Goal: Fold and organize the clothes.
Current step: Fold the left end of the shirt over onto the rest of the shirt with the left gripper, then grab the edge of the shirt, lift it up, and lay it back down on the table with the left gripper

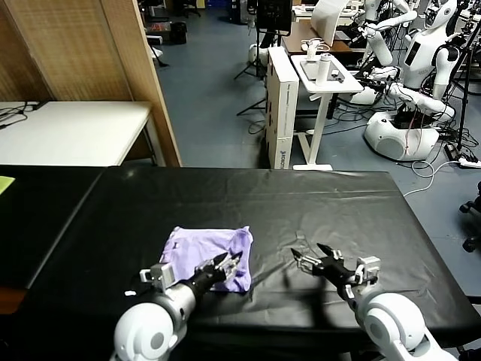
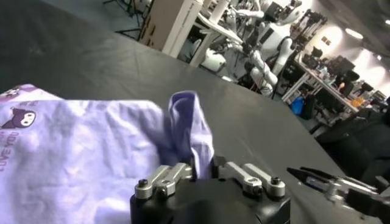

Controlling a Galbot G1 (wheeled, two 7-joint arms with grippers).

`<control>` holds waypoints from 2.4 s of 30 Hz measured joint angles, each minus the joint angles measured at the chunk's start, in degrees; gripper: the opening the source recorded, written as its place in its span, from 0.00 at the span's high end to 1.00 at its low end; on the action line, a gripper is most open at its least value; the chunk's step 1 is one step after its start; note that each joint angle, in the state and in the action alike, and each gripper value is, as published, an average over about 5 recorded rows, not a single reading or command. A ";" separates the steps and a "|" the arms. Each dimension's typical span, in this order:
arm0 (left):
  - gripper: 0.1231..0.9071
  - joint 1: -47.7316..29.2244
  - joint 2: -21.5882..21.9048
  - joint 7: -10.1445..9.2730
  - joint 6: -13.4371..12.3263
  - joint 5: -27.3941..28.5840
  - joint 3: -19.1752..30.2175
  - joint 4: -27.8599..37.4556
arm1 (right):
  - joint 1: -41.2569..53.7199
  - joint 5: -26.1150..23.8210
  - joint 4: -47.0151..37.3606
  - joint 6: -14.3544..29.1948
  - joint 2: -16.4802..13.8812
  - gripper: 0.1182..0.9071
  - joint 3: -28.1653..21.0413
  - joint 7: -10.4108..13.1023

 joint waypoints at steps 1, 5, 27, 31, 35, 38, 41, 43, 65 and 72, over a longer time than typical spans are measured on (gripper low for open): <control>0.17 0.33 -0.31 0.00 0.00 0.12 -0.20 -0.54 | 0.51 0.25 -0.05 0.11 -0.33 0.00 -0.61 -0.19; 0.02 1.17 -0.58 0.01 0.00 0.36 -2.11 -2.97 | 3.30 1.57 -0.74 0.56 -1.26 0.00 -3.90 -0.19; 0.00 5.78 0.20 0.32 -2.68 9.11 -10.86 -6.12 | 18.82 2.80 -13.27 0.89 6.41 0.18 -18.94 0.42; 0.00 6.27 0.02 0.32 -2.92 9.84 -11.07 -6.11 | 19.03 2.49 -14.35 0.88 7.35 0.45 -19.71 0.02; 0.00 6.91 -0.04 0.31 -3.18 10.63 -11.31 -6.11 | 18.85 2.39 -14.75 0.88 7.73 0.76 -19.94 -0.14; 0.00 7.14 -0.07 0.31 -3.31 10.88 -11.60 -6.11 | 18.77 2.28 -14.82 0.97 7.67 0.93 -19.72 0.19; 0.00 7.16 -0.13 0.30 -3.36 10.87 -12.07 -6.11 | 18.87 1.88 -14.91 1.14 7.37 0.97 -19.03 0.62; 0.00 7.18 -0.14 0.30 -3.39 10.79 -12.37 -6.11 | 18.90 1.61 -14.93 1.20 7.02 0.97 -18.64 0.50; 0.00 4.18 -1.00 8.47 -12.73 5.82 -15.42 3.20 | 11.01 3.55 -3.35 5.76 0.18 0.00 -11.39 -2.13; 0.00 3.62 -1.41 12.11 -15.69 4.57 -16.46 8.17 | 8.04 4.22 -0.68 5.70 -0.91 0.00 -8.45 -1.60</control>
